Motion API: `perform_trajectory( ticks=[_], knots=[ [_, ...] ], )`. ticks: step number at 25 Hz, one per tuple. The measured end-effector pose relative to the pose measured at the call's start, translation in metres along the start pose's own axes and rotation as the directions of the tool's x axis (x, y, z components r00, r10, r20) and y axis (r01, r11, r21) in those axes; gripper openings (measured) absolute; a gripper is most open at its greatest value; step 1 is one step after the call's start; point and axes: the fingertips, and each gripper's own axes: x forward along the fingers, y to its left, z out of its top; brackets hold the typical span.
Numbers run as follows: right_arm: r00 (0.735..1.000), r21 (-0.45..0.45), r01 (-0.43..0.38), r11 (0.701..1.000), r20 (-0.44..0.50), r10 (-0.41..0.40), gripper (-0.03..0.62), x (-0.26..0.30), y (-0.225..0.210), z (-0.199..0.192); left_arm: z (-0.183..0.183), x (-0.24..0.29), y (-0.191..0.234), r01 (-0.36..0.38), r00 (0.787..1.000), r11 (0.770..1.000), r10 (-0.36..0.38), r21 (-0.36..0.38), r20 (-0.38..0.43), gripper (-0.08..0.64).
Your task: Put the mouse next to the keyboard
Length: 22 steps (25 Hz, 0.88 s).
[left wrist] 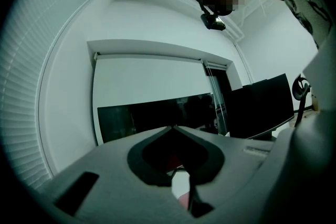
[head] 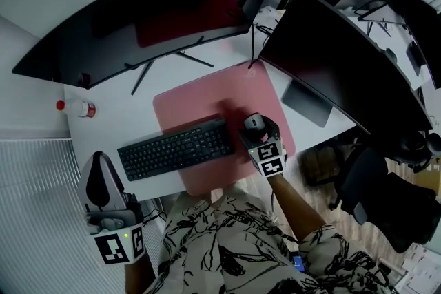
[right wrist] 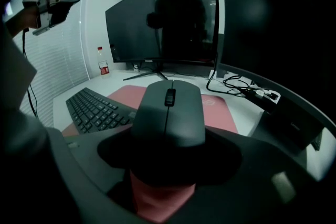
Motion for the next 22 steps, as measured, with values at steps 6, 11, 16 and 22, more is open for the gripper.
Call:
perform_trajectory(
  ticks=[6, 11, 16, 22],
  knots=[
    [0.999, 0.001, 0.01, 1.0, -0.052, -0.01, 0.327, 0.02, 0.005, -0.017, -0.001, 0.001, 0.0, 0.001, 1.0, 1.0, -0.001, 0.0, 0.001, -0.003],
    [0.998, -0.013, 0.015, 1.0, -0.066, -0.016, 0.328, 0.03, 0.01, -0.027, 0.0, 0.0, 0.0, -0.001, 1.0, 1.0, 0.001, 0.002, -0.005, -0.003],
    [0.998, -0.026, 0.035, 0.999, -0.055, -0.036, 0.328, 0.034, 0.014, -0.036, 0.001, -0.003, 0.001, -0.005, 1.0, 1.0, 0.005, 0.003, -0.006, -0.003],
    [0.997, -0.054, 0.08, 0.995, 0.013, -0.079, 0.328, 0.031, 0.014, -0.035, 0.0, -0.004, 0.0, -0.002, 1.0, 1.0, 0.002, 0.003, -0.007, -0.003]
  ],
)
